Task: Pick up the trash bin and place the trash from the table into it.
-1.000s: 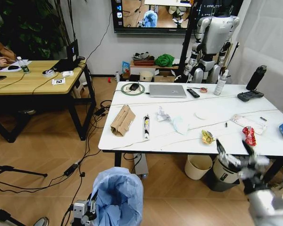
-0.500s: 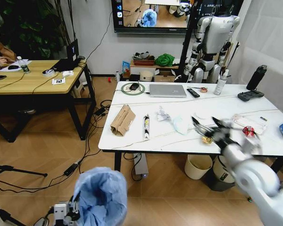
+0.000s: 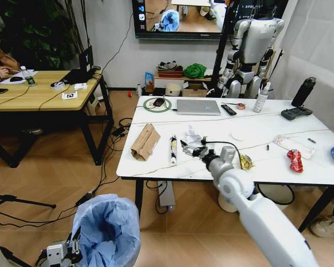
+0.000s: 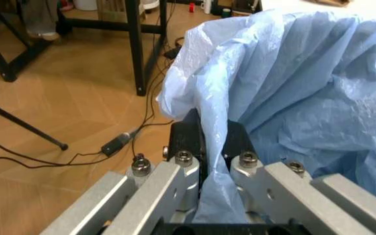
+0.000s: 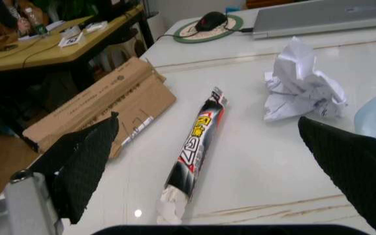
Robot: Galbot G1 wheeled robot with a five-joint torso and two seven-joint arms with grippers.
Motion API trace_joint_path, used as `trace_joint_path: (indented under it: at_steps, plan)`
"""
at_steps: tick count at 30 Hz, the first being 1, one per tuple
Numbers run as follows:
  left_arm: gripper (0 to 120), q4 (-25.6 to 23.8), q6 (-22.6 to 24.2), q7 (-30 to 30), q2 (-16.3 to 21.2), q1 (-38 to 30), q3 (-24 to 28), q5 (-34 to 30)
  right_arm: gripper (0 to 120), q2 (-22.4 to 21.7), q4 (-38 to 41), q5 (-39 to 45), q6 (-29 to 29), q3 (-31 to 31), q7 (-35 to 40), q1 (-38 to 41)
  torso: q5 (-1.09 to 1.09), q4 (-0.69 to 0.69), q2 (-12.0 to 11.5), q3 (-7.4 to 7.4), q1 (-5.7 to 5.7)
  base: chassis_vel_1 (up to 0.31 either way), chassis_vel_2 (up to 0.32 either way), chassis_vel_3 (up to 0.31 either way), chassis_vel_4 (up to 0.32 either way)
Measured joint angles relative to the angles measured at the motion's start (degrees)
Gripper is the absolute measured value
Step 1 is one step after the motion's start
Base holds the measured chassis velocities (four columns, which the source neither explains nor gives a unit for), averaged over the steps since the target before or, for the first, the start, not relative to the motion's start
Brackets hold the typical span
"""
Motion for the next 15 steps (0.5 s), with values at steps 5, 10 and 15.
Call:
trace_joint_path:
  at_steps: [5,10,15]
  plan:
    - [1,-0.2,0.0,0.0,0.0,-0.2,0.8,0.5,100,-0.2,0.0,-0.4,0.5,-1.2,0.0,-0.5,0.00,0.00,0.0,0.00,0.00,0.000,0.000,0.000,0.000]
    - [1,-0.6,0.0,0.0,0.0,-0.1,1.1,0.7,100,-0.1,-1.9,0.2,1.6,-2.5,-0.3,0.4,0.00,-0.01,0.0,-0.01,-0.01,0.000,0.000,0.000,0.000]
    - [1,-0.6,-0.2,0.1,-0.3,-0.1,1.3,1.1,100,2.1,-8.0,-0.3,2.8,-5.2,-1.2,3.9,0.01,0.01,0.0,-0.01,-0.01,0.000,0.000,0.000,0.000]
